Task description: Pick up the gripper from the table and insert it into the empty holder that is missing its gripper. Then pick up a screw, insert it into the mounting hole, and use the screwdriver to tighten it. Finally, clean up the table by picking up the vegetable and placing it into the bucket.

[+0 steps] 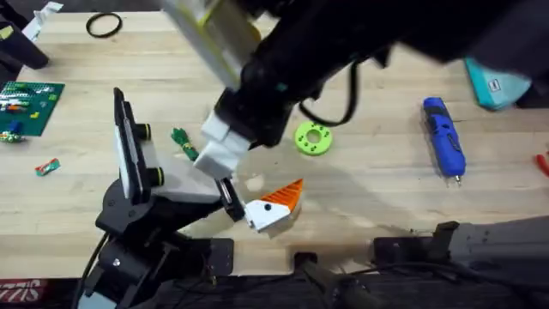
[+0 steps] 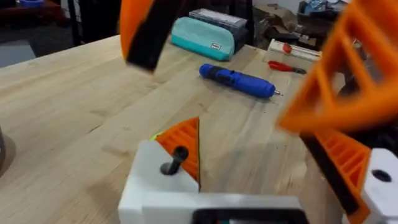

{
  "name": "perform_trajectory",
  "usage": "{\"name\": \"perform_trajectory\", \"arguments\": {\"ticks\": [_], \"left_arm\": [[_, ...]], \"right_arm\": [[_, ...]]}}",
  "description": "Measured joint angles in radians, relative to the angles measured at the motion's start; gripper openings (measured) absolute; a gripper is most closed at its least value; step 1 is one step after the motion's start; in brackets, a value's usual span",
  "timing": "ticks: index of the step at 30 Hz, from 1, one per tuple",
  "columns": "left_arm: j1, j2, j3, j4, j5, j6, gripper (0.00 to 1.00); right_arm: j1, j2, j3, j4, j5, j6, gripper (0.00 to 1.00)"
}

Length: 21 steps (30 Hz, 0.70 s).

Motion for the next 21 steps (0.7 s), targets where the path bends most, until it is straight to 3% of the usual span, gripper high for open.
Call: {"name": "perform_trajectory", "arguments": {"ticks": [13, 21], "left_arm": [[0.000, 0.000, 0.000, 0.000, 0.000, 0.000, 0.983], [0.000, 0.000, 0.000, 0.000, 0.000, 0.000, 0.983]], "right_arm": [[-0.225, -0.042, 0.012, -0.048, -0.008, 0.031, 0.989], [-0.276, -0.042, 0.012, -0.049, -0.011, 0.034, 0.989]]}}
